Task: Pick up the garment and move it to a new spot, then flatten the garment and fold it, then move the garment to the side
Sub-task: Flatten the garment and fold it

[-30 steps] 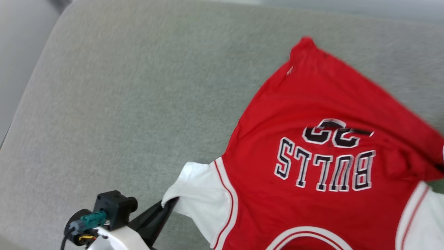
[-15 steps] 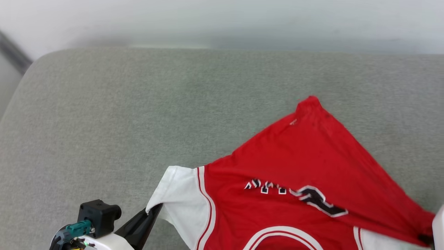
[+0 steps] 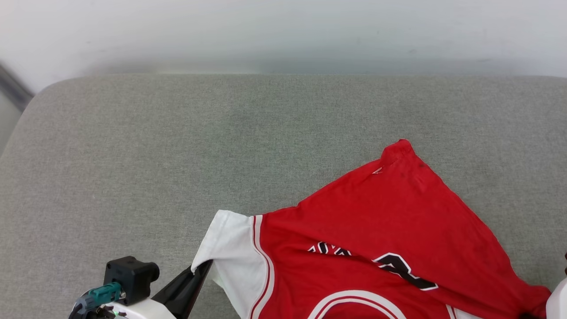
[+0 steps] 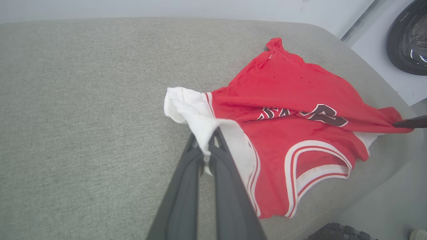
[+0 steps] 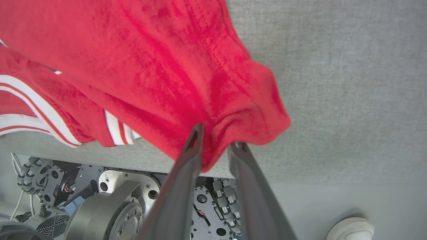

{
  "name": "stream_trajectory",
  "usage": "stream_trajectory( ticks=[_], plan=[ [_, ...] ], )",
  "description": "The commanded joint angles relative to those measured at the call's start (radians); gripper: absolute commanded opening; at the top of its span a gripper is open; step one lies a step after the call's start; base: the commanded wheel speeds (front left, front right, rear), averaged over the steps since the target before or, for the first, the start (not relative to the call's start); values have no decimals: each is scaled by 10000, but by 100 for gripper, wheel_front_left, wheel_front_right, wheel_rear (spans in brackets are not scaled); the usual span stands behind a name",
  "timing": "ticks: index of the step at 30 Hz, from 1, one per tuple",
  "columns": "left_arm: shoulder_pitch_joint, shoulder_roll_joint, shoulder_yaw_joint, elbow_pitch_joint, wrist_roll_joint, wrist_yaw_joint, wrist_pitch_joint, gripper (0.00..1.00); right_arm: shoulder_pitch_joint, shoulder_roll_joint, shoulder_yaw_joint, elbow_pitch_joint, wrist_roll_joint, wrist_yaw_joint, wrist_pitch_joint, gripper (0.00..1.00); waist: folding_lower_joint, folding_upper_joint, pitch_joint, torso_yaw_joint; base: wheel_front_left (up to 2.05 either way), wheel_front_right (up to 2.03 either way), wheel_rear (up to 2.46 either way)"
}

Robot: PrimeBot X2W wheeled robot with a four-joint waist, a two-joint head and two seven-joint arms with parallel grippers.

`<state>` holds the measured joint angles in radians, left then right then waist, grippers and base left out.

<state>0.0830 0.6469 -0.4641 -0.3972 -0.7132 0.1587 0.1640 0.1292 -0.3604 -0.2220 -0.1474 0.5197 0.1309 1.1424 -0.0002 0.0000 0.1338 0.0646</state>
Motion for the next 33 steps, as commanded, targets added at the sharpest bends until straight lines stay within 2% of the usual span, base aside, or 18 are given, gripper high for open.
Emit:
stream_trajectory(
  ticks=[1, 10, 19, 23, 28, 33],
  plan=[
    [83, -11, 16, -52, 3, 32, -13, 0, -109, -91, 57, 22, 68, -4, -118, 100, 2, 0, -48, 11, 0, 0, 0],
    [205, 7, -19, -302, -26, 160, 45, 0, -796, -318, -15, -599, 713, -4, -425, 100, 2, 0, -149, 192, 0, 0, 0],
    [-208, 130, -222, -752, 268, 67, 248, 0, -2942, -386, 736, -1434, 680, -4, 446, 100, 2, 0, 625, 795, 0, 0, 0],
    [-537, 77, -362, -960, 431, -53, 356, 0, -4304, -268, 1239, -915, 210, -4, 854, 100, 2, 0, 1219, 1247, 0, 0, 0],
    [-991, 26, -678, -1135, 646, -281, 601, 0, -6083, -27, 1539, 346, -265, -4, 1201, 100, 2, 0, 1986, 1799, 0, 0, 0],
    [-1450, -158, -814, -1224, 782, -354, 737, 0, -7396, -287, 1830, 1531, -938, -4, 1468, 100, 2, 0, 2605, 2283, 0, 0, 0]
  ],
)
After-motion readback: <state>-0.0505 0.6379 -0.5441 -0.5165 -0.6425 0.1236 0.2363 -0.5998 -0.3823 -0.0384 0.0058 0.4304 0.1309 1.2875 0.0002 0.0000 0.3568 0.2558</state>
